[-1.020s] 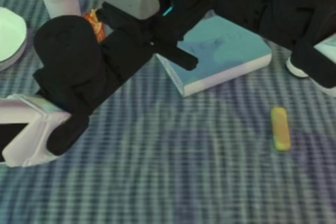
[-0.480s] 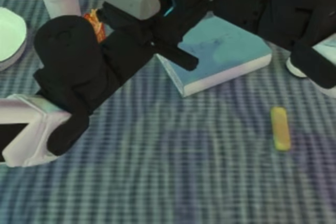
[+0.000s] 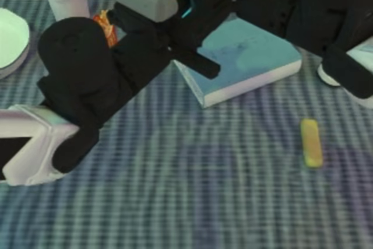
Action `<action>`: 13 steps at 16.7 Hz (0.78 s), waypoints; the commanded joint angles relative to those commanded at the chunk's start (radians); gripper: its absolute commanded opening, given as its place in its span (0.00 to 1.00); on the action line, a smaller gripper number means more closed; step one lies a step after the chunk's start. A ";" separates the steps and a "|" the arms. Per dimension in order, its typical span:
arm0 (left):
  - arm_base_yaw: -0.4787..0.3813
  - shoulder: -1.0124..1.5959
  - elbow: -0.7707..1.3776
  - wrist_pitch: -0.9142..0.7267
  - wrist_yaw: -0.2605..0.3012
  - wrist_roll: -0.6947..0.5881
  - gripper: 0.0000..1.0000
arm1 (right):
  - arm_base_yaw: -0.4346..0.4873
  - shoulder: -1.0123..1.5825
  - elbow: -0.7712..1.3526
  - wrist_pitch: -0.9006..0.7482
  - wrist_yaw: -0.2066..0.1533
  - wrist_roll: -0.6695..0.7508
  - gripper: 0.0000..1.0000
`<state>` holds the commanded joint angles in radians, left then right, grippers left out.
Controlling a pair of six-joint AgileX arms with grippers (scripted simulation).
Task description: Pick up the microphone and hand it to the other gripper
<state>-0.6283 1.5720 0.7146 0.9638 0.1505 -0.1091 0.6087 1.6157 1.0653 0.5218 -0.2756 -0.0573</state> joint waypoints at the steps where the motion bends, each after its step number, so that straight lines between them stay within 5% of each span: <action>1: 0.000 0.000 0.000 0.000 0.000 0.000 0.38 | 0.000 0.000 0.000 0.000 0.000 0.000 0.00; 9: 0.000 0.000 0.000 0.000 0.000 0.000 0.98 | 0.000 0.000 0.000 0.000 0.000 0.000 0.00; 13: 0.000 0.000 0.000 0.000 0.000 0.000 1.00 | 0.000 0.000 0.000 0.000 0.000 0.000 0.00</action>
<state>-0.6283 1.5720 0.7146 0.9638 0.1505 -0.1091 0.6087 1.6157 1.0653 0.5218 -0.2756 -0.0573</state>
